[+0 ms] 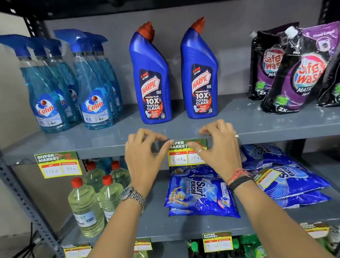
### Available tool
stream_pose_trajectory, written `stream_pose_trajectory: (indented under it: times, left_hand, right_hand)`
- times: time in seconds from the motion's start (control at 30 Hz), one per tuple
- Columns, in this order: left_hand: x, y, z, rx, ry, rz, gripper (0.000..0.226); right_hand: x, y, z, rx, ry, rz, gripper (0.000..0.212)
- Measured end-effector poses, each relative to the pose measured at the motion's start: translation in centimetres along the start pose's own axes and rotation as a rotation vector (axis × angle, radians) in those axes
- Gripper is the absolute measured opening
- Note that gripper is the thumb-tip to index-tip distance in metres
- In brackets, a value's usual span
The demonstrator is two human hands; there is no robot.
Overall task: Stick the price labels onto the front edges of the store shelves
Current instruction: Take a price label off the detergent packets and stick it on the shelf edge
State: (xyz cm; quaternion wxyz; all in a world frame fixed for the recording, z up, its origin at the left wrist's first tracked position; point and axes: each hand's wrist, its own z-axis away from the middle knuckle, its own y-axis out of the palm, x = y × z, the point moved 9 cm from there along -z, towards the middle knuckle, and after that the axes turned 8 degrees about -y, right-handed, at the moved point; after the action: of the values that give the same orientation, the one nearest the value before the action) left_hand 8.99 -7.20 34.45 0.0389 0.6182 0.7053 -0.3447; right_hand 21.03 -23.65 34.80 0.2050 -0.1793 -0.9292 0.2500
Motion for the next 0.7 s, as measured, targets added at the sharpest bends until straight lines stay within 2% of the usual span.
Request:
stream_pose_trajectory:
  times: [0.1,0.2,0.33,0.47,0.7]
  left_hand:
    - [-1.2,1.8,-0.6,0.155,0.165,-0.023,0.028]
    - [-1.1,2.9,-1.1,0.255,0.188,-0.027,0.030]
    - [-0.5,3.1,-1.6,0.316,0.171,0.081,0.030]
    - [-0.1,2.9,-1.7,0.332,0.150,0.129,0.025]
    - [0.2,2.7,-1.5,0.336,0.136,0.184,0.021]
  right_hand:
    - [1.0,2.0,-0.5,0.088,-0.014,0.006,0.057]
    - [0.0,2.9,-0.7,0.130,0.037,-0.101,0.050]
    - [-1.6,2.5,-1.2,0.171,0.126,-0.262,0.032]
    - [-1.8,2.5,-1.6,0.244,0.110,-0.336,0.022]
    - [-2.4,2.6,-1.8,0.306,0.111,-0.368,0.028]
